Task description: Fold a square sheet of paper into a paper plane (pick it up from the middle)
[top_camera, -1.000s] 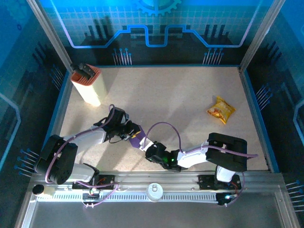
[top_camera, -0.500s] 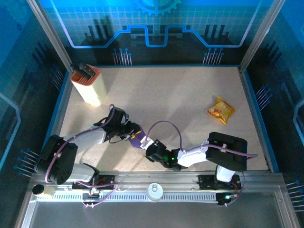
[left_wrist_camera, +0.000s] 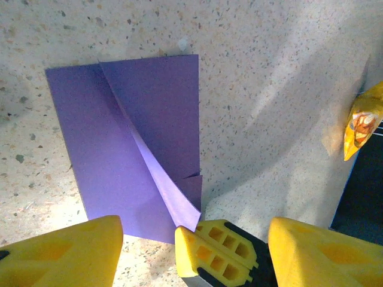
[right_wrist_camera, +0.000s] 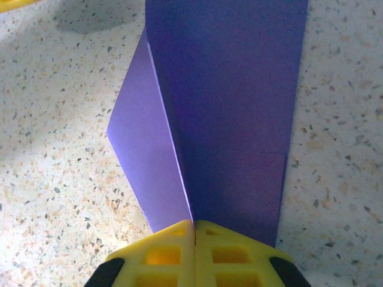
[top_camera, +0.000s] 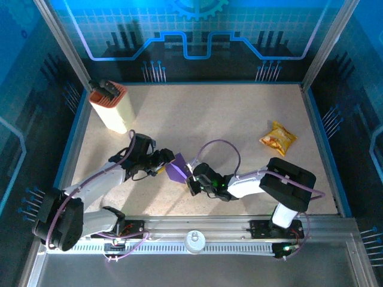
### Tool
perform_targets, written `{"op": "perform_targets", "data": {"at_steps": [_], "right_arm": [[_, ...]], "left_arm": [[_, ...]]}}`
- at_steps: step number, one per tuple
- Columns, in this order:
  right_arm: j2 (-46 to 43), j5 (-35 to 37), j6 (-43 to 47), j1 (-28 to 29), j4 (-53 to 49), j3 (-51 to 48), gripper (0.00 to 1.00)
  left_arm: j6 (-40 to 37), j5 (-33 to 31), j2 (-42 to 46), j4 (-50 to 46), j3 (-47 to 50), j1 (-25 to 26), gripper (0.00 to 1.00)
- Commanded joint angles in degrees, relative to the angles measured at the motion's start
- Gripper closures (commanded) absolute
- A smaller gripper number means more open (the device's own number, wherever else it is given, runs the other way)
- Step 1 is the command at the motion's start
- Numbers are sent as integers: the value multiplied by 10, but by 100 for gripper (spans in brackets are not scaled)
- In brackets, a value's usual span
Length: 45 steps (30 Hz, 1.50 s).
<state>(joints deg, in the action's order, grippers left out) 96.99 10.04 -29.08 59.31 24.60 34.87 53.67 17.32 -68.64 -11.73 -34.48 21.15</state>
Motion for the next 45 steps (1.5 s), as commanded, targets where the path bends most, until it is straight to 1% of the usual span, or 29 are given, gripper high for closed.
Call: {"op": "perform_targets", "data": {"at_steps": [1, 6, 10, 15, 18, 24, 29, 32, 33, 34, 36, 37, 38, 40, 43, 45], "right_arm": [[9, -73, -66, -23, 17, -8, 94], [19, -193, -130, -74, 52, -9, 95], [21, -235, -153, -91, 69, -10, 95], [52, -308, -205, -117, 141, -21, 96], [71, -321, -229, -124, 181, -29, 96], [82, -306, -260, -124, 218, -49, 96], [94, -304, -284, -126, 262, -67, 96], [92, -294, -283, -126, 253, -70, 97], [87, -290, -276, -125, 236, -68, 97], [79, -285, -266, -123, 213, -63, 96], [55, -270, -234, -114, 142, -45, 95], [38, -255, -209, -106, 86, -27, 92], [23, -239, -182, -96, 30, -7, 91], [5, -209, -145, -81, -47, 23, 89], [-3, -188, -111, -70, -89, 50, 86], [-7, -160, -88, -56, -134, 67, 85]], "left_arm": [[0, 3, 5, -3, 13, -4, 37], [4, 36, -16, 41, 23, -4, 51], [2, 51, -29, 62, 22, -3, 58], [-1, 78, -52, 95, 21, -4, 65], [-3, 92, -69, 109, 18, -3, 68], [-4, 98, -87, 120, 17, -2, 75], [-8, 94, -94, 122, 18, -1, 77], [-11, 83, -93, 114, 18, -1, 77], [-13, 78, -91, 108, 17, -1, 77], [-14, 73, -89, 104, 17, -1, 73], [-15, 64, -80, 99, 18, -1, 59], [-15, 59, -76, 97, 17, -1, 49], [-14, 55, -74, 92, 14, -1, 44], [-15, 46, -78, 75, 4, -1, 31], [-12, 29, -90, 52, -8, -1, 26], [-6, 23, -96, 46, -13, -1, 25]]}}
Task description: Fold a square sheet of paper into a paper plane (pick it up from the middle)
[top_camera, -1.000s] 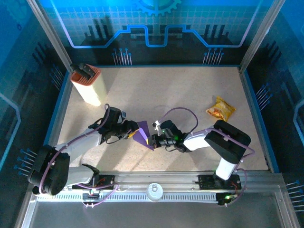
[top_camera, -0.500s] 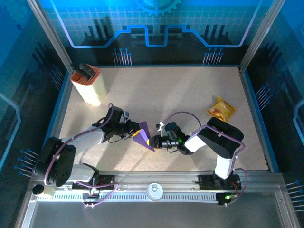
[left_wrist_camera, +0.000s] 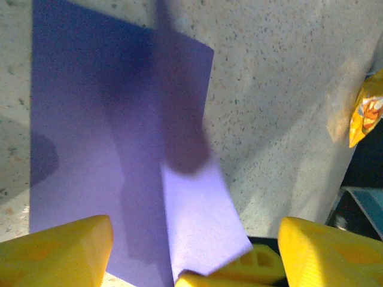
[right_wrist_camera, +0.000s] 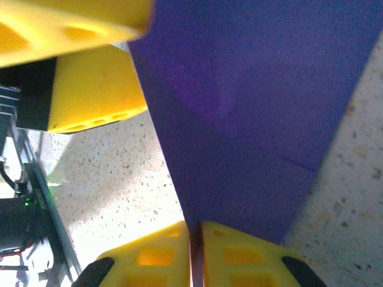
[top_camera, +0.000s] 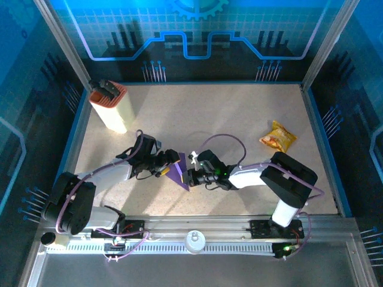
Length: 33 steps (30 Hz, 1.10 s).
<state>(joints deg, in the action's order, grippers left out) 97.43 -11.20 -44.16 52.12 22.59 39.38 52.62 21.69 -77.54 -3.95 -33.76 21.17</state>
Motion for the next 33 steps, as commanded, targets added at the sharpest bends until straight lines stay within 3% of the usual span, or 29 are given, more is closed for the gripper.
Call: {"op": "perform_targets", "data": {"at_steps": [1, 8, 11, 17, 20, 23, 28, 33], "right_arm": [[-14, 67, 78, 24, -131, 31, 84], [-16, 187, 162, 80, -220, 74, 82], [-16, 221, 188, 100, -212, 73, 81], [-18, 304, 229, 139, -199, 71, 79], [-25, 350, 250, 158, -178, 57, 76], [-33, 414, 276, 182, -149, 36, 68], [-38, 524, 303, 215, -135, 12, 62], [-37, 563, 318, 225, -130, 8, 57]], "left_arm": [[4, -23, -11, -36, -23, -1, 24], [2, -30, -29, -57, -42, -1, 26], [5, -26, -35, -53, -43, -2, 33], [1, -12, -50, -51, -47, -2, 58], [4, -1, -53, -44, -44, -1, 77], [13, 10, -46, -39, -42, -2, 91], [43, 5, -18, -25, -23, -1, 96], [73, 4, -4, 0, 1, 1, 97]]}}
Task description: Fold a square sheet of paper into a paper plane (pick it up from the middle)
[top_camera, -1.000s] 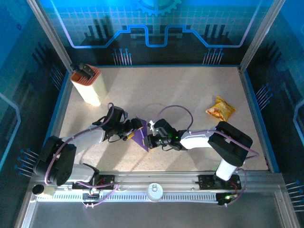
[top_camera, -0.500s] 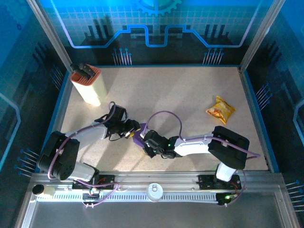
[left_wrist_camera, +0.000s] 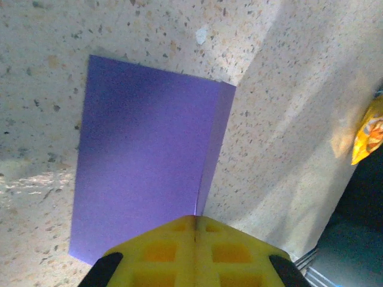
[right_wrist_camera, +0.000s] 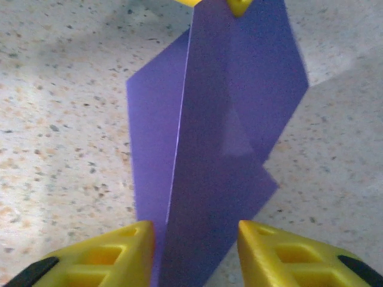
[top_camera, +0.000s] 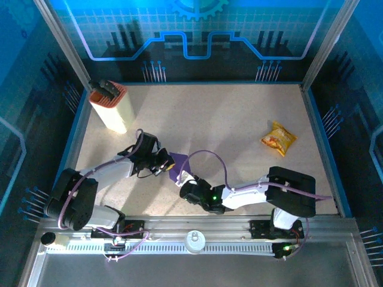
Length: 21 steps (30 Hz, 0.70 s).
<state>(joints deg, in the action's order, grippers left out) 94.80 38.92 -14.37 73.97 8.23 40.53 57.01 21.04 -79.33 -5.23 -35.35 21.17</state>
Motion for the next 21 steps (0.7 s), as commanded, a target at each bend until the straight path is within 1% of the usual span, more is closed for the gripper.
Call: {"op": "perform_targets", "data": {"at_steps": [1, 8, 14, 18, 21], "right_arm": [[-10, 65, 23, 6, 13, -3, 57], [10, 58, 29, 6, 14, 18, 58], [28, 58, 20, 6, 2, 35, 62], [30, 52, 6, 2, -12, 38, 69], [30, 50, -5, 0, -23, 39, 72]], "left_arm": [[32, 9, 16, 15, 18, 2, 97], [38, 0, 25, 13, 15, 12, 94], [29, -7, 26, 1, 4, 22, 91], [24, -20, 31, -13, -4, 32, 90], [26, -23, 33, -16, -4, 34, 90]]}}
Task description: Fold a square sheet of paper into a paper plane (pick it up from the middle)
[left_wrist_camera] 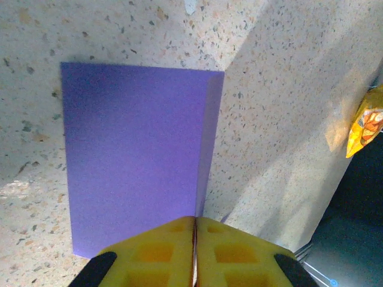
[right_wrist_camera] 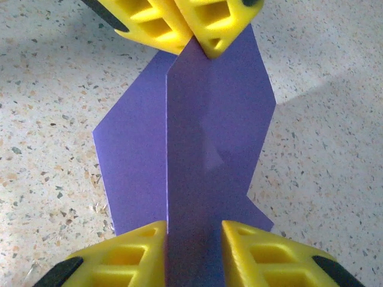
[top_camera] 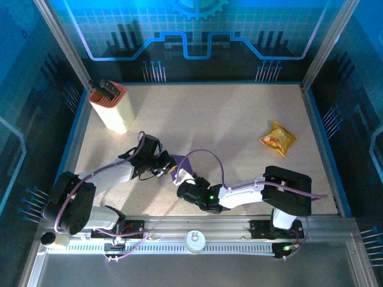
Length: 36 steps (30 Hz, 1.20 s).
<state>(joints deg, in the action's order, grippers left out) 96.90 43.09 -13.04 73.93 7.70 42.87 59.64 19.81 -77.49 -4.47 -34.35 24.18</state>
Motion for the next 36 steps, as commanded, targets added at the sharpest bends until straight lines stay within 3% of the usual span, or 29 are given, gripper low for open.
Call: {"op": "perform_targets", "data": {"at_steps": [1, 8, 17, 27, 36], "right_arm": [[9, 10, -24, 0, -24, 17, 72], [8, 2, -40, 0, -30, 14, 77], [18, 6, -48, -9, -44, 21, 75], [14, -18, -40, -20, -28, 15, 83], [2, -30, -37, -22, -10, 3, 84]], "left_arm": [[-1, -14, 15, -24, -14, 4, 90], [-7, -20, 14, -33, -23, 10, 89], [-8, -17, 13, -33, -22, 12, 90], [-11, -14, 3, -34, -31, 12, 91], [-14, -16, 1, -36, -31, 12, 91]]}}
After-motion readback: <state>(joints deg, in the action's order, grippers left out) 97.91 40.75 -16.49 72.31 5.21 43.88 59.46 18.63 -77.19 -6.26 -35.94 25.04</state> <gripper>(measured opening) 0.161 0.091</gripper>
